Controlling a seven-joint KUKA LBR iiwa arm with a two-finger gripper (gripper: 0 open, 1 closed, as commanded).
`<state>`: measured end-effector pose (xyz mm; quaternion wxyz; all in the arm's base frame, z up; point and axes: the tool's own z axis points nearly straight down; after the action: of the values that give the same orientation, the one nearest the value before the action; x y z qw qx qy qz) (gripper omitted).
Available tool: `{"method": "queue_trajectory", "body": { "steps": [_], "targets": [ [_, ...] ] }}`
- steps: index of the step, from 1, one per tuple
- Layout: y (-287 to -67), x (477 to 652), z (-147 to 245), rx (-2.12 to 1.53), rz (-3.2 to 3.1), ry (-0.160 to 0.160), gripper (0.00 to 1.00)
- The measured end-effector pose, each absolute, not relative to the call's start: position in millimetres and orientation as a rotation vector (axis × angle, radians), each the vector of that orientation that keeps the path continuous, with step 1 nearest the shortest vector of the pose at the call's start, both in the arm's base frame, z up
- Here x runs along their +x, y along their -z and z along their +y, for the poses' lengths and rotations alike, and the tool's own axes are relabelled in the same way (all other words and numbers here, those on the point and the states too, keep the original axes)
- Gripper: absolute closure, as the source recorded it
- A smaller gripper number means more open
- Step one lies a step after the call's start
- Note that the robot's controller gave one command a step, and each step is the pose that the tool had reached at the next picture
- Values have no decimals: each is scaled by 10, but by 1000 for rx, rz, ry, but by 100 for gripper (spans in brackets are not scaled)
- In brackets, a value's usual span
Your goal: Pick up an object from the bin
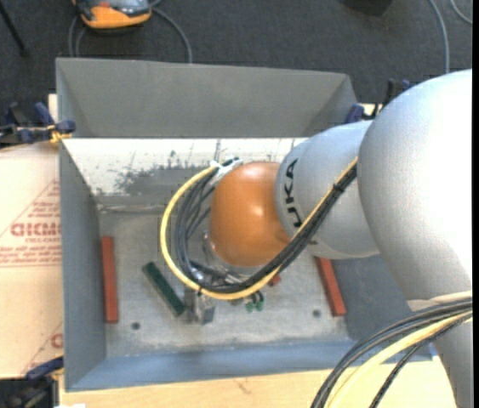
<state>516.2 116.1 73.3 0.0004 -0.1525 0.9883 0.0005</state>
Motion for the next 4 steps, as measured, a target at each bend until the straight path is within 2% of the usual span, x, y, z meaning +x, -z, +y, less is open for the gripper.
{"method": "queue_trajectory", "body": {
  "steps": [1,2,3,4],
  "targets": [
    [-733,5162,1160,-477,3104,-2,0],
    [-733,5162,1159,-477,3104,-2,0],
    [-792,5196,1573,-553,3090,1,0],
    [-802,5231,1713,-579,3086,0,0]
  ]
}}
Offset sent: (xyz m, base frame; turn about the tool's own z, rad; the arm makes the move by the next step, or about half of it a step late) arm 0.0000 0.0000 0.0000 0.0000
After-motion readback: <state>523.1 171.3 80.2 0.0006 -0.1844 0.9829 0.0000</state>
